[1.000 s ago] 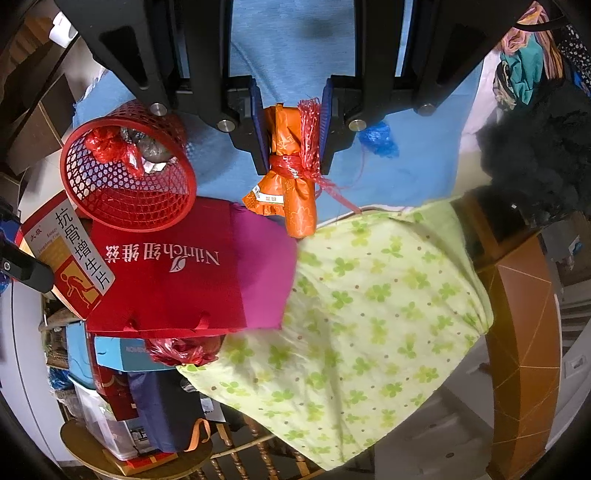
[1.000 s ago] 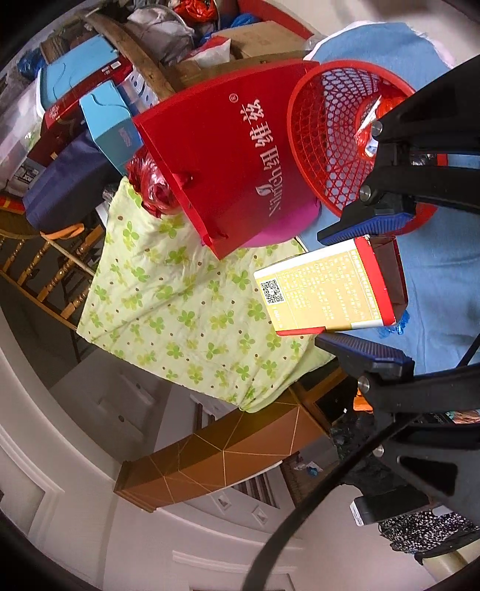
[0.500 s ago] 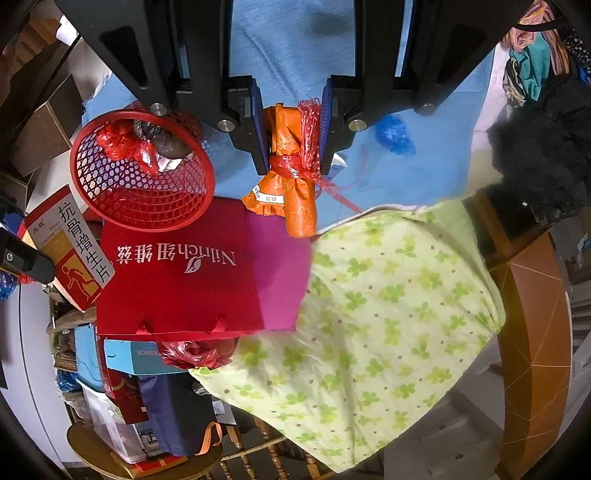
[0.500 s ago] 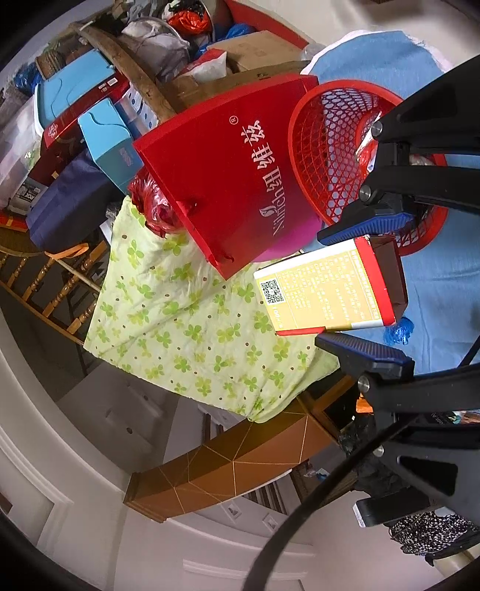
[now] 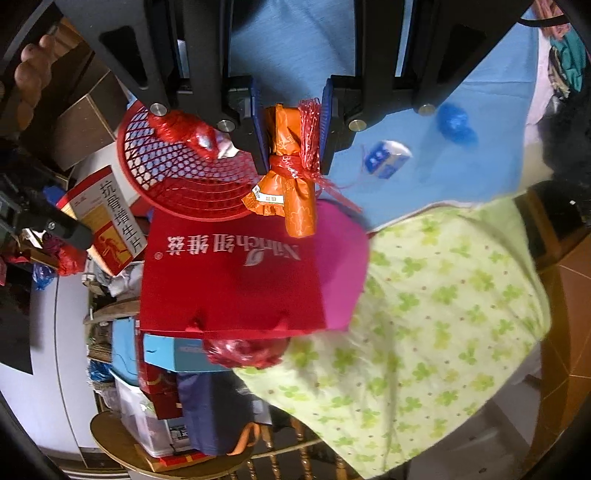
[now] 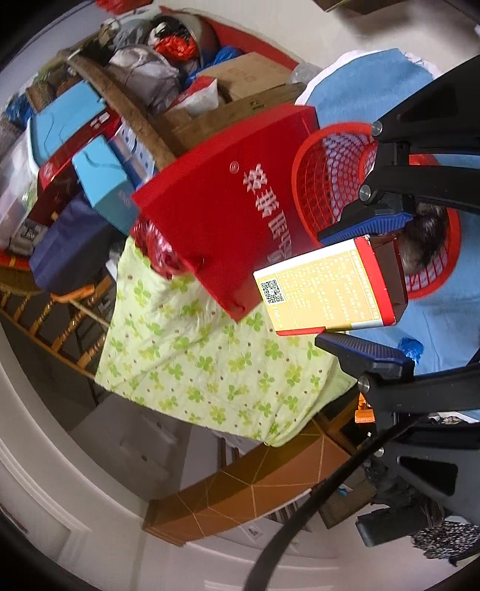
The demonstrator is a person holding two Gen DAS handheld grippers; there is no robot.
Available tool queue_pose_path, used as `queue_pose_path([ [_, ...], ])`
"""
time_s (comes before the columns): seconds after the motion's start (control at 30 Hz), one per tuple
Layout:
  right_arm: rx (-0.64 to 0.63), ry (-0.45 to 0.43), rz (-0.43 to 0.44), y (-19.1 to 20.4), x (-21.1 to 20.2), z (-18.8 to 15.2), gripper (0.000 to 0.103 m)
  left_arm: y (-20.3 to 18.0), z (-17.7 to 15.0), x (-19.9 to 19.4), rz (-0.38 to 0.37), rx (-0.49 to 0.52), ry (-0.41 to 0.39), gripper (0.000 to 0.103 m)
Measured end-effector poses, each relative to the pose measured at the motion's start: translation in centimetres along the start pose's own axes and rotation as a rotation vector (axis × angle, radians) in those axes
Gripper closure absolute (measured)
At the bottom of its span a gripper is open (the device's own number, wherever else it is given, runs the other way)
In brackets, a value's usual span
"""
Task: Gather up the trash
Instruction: 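Lower both items over the basket and open both tools to drop them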
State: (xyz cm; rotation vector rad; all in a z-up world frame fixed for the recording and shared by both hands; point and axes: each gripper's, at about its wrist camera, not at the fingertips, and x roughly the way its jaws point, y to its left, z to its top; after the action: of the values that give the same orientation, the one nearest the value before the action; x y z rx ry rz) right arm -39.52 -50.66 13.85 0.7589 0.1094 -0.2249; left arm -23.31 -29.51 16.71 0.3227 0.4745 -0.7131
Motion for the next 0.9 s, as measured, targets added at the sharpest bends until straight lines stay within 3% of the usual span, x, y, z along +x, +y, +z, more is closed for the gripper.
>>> queue_pose_path([
  [0.3, 0.048, -0.015, -0.066, -3.2, 0.9, 0.9, 0.051, -3.6, 0.8, 2.6, -0.103, 0.029, 0.007, 0.076],
  [0.9, 0.015, 0.015, -0.128, -4.8, 3.6, 1.2, 0.05, -5.2, 0.7, 5.2, -0.133, 0.052, 0.028, 0.075],
])
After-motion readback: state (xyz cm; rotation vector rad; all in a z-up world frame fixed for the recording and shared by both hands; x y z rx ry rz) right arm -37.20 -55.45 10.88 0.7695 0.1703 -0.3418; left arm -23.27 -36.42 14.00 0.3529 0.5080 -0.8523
